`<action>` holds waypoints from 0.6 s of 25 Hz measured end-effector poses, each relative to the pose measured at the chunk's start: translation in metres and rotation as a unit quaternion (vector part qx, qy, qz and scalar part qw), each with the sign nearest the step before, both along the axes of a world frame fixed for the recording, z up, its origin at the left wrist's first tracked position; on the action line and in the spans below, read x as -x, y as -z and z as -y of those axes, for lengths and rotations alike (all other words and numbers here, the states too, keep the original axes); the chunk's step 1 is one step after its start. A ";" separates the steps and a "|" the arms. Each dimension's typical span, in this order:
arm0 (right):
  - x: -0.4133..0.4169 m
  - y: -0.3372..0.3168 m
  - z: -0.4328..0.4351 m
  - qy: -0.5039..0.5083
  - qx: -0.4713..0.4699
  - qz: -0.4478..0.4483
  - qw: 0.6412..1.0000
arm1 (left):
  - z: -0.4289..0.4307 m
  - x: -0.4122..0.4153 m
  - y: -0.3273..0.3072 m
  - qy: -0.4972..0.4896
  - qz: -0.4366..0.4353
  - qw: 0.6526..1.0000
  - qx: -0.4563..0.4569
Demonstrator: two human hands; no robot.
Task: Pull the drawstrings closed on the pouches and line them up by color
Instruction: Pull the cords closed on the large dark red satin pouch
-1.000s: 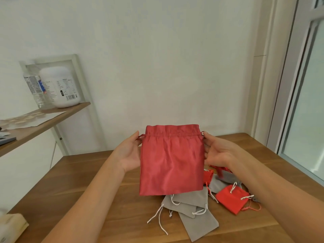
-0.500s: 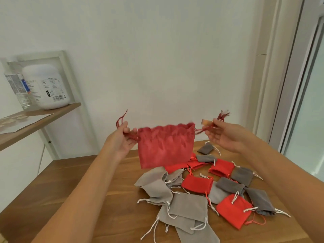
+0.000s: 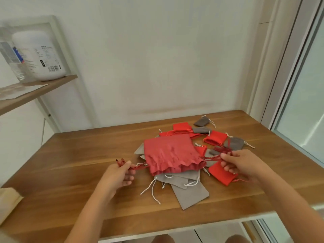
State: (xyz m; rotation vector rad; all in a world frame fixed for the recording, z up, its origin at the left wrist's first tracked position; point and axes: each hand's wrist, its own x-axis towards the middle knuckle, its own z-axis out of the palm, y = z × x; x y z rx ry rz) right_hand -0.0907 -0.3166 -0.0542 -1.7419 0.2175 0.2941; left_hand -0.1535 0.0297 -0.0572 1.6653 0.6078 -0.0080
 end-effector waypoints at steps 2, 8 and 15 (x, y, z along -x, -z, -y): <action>0.002 -0.005 0.005 0.021 0.039 0.035 0.998 | -0.010 0.005 -0.002 0.017 0.002 0.998 -0.056; 0.012 -0.002 0.011 0.054 0.004 0.045 0.998 | -0.023 0.018 0.000 0.023 0.025 0.999 -0.029; 0.026 -0.006 0.018 0.068 -0.135 0.065 0.986 | -0.031 0.026 -0.004 0.050 0.018 0.997 -0.063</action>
